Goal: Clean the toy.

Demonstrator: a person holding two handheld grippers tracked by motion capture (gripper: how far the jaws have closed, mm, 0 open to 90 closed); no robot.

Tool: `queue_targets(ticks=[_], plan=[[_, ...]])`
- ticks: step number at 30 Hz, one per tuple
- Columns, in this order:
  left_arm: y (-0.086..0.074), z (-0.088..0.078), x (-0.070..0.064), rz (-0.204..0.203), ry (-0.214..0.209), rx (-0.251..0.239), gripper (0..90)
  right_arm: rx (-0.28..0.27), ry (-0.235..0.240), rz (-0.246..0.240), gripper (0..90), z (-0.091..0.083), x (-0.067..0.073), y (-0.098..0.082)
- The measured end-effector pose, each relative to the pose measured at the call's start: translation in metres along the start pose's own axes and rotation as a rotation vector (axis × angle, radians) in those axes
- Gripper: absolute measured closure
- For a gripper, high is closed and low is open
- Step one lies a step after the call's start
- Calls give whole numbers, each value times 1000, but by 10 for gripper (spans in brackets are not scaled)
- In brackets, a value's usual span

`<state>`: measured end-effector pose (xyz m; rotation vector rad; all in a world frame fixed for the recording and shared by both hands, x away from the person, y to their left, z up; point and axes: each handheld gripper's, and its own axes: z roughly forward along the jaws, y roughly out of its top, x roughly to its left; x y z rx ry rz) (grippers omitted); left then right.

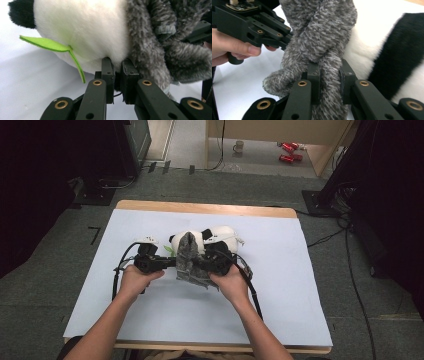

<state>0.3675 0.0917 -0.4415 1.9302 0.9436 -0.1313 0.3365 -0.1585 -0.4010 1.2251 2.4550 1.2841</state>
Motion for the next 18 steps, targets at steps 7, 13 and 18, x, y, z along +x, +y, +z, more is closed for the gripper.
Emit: queue_targets(ticks=[7,13,18], plan=[[0,-1,2,2,13,5,841,10,-48,0,764,-8,-10,-6],[0,-3,5,-4,20,1,842,19,-97,38,764,-21,-30,-14],[0,-3,4,3,31,0,846,7,-91,68,763,-30,-38,-17]])
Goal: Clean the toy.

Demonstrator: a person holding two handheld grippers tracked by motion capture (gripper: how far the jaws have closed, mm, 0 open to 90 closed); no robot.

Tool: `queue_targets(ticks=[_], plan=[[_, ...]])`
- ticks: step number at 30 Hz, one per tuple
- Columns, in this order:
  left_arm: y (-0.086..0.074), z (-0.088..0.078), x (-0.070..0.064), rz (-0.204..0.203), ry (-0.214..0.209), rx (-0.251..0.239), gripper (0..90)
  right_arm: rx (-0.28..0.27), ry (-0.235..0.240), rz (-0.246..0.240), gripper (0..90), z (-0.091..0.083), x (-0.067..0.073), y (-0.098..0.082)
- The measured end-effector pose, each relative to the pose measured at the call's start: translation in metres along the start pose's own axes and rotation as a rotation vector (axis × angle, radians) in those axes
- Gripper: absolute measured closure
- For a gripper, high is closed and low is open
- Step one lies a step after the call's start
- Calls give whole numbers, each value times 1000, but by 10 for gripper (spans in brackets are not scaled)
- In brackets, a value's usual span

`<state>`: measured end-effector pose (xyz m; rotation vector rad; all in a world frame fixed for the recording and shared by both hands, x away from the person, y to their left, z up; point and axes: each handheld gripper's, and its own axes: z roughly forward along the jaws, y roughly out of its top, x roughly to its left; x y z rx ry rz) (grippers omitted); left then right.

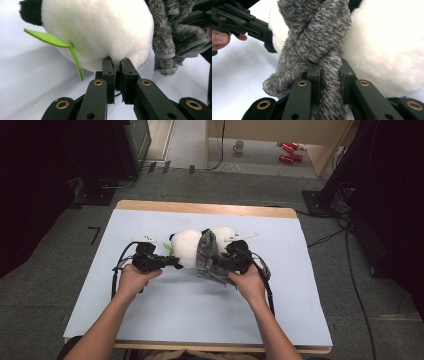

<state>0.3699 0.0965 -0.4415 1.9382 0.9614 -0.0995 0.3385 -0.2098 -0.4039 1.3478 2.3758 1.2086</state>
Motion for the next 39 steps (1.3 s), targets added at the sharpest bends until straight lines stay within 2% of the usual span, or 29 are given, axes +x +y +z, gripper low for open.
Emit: queue_targets(ticks=[2,8,19,21,24,27,32,36,39], plan=[[0,0,-1,23,29,11,847,3,-5,-1,763,-3,-3,0],[-1,1,2,20,32,16,853,4,-28,2,762,-15,-14,-3],[-1,1,4,9,41,20,855,-15,-78,81,762,-37,-47,-18],[-1,1,4,10,42,20,855,-10,-109,87,763,-40,-51,-20],[-1,1,4,8,39,18,855,-22,-123,98,763,-46,-54,-20],[-1,1,4,3,36,16,856,-46,-115,95,763,-54,-50,-16],[-1,1,3,5,35,16,855,-87,-69,57,763,-60,-31,-2],[-1,1,3,0,31,12,855,-84,-23,25,764,-51,-13,7],[0,1,3,-4,29,9,855,-65,10,0,763,-37,-1,12]])
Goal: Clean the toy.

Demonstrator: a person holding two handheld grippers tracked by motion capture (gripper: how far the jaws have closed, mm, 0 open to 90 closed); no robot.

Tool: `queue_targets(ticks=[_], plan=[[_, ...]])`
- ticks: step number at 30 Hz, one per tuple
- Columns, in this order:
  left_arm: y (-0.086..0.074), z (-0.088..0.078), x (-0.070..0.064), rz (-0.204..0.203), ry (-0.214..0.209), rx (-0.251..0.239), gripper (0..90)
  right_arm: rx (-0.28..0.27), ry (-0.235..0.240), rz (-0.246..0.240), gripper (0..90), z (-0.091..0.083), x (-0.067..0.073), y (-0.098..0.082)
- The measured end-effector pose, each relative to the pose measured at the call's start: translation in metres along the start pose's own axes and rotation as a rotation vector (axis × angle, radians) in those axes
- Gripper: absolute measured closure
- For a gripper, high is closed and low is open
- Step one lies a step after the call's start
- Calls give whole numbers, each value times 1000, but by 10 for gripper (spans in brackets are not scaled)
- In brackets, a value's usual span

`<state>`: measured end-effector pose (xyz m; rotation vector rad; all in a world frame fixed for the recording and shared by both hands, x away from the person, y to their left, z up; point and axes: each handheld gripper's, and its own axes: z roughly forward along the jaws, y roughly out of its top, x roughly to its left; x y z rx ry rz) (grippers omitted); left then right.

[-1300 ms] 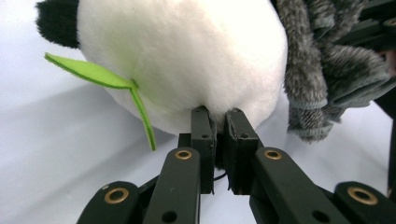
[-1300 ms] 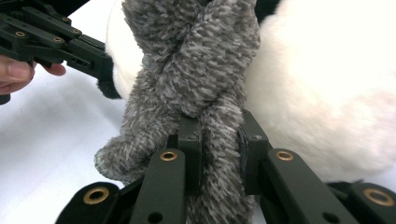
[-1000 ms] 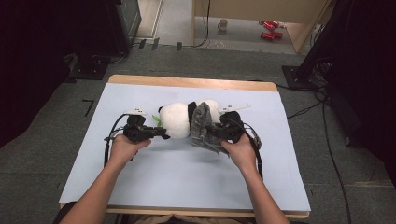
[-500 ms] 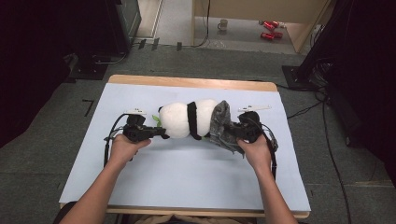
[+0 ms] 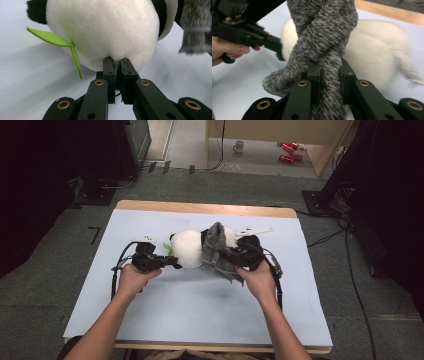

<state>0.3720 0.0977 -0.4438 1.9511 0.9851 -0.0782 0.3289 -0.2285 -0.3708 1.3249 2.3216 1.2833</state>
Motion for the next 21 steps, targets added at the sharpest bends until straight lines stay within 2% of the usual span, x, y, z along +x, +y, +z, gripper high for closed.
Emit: queue_targets(ticks=[9,15,17,21], plan=[[0,0,0,-6,1,-3,855,37,82,-43,764,47,34,10],[0,0,-1,-5,3,-6,855,64,105,-66,764,71,50,12],[0,0,-1,-9,10,-1,856,79,90,-81,764,78,51,11],[0,1,0,-8,11,-2,856,83,88,-78,764,81,47,9]])
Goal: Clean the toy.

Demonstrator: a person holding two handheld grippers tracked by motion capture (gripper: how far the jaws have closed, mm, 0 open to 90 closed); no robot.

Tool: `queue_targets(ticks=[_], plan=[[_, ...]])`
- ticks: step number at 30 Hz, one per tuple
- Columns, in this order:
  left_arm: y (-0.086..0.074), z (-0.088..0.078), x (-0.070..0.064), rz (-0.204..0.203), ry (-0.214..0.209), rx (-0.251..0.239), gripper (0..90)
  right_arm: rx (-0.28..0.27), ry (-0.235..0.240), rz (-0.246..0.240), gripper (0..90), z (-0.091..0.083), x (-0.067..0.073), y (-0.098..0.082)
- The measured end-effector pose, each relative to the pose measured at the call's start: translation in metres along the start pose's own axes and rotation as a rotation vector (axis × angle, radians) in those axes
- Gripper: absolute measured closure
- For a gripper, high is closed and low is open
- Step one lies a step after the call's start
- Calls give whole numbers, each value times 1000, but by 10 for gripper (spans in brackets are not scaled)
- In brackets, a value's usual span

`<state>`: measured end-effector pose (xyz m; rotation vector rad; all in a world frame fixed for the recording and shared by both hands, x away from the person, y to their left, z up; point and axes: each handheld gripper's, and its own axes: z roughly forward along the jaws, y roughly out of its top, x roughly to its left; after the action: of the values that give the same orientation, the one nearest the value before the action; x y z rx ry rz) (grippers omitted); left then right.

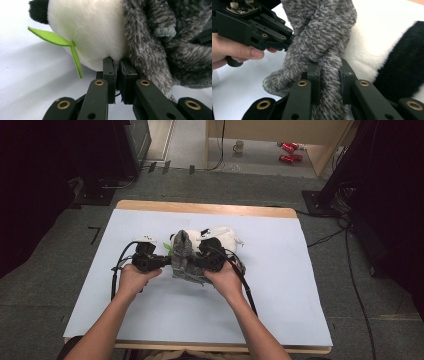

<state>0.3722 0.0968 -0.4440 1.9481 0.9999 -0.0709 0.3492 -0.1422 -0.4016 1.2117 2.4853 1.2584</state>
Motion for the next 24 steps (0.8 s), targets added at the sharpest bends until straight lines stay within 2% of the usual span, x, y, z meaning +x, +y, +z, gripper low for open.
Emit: queue_targets(ticks=[5,14,17,24], plan=[[0,0,0,9,8,2,856,9,-34,-24,764,-8,-5,-3],[0,0,2,9,15,2,856,22,-96,17,764,-27,-29,-17],[0,0,1,10,11,2,857,15,-91,42,763,-37,-38,-23],[0,-1,2,10,17,-3,858,6,-125,43,763,-59,-48,-32]])
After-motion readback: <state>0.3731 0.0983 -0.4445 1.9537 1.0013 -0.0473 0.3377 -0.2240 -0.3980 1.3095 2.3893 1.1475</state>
